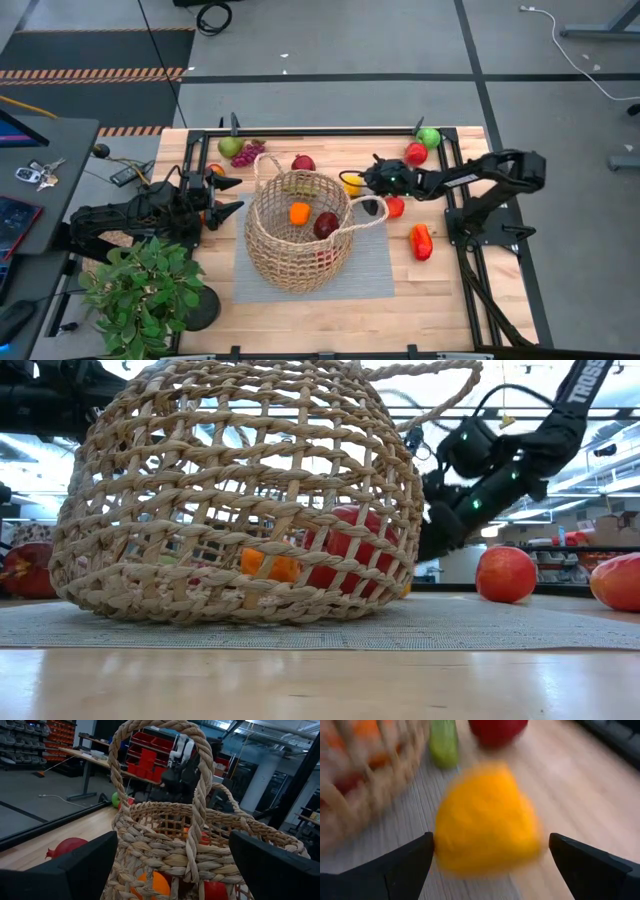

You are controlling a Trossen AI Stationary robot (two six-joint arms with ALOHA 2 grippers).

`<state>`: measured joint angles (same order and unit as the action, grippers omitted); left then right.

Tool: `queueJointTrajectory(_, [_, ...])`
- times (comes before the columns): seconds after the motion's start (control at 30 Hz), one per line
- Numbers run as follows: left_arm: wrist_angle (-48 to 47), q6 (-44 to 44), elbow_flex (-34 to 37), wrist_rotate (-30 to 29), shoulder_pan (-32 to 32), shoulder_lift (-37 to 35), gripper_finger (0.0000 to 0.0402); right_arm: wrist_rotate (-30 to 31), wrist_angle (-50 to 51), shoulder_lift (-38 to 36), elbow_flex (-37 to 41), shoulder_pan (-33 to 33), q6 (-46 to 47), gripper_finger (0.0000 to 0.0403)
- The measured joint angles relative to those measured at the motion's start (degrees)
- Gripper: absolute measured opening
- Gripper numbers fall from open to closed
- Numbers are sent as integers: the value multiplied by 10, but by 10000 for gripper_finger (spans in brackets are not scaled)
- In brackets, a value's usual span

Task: Build produce basket
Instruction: Put the yellow bell pepper into the brown woven basket

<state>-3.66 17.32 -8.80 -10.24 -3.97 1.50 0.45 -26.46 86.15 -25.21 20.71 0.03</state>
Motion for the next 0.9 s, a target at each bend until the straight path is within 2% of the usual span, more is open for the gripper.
queueJointTrajectory(0.3, [0,0,0,0,0,0,389,1,-47,47,-1,0,0,400])
queueJointTrajectory(0.5, [0,0,0,0,0,0,389,1,-60,43,0,0,-2,395])
queueJointTrajectory(0.7, [0,0,0,0,0,0,389,12,-61,46,0,0,-13,364])
queueJointTrajectory(0.9, [0,0,0,0,0,0,389,30,-58,5,0,0,-27,358])
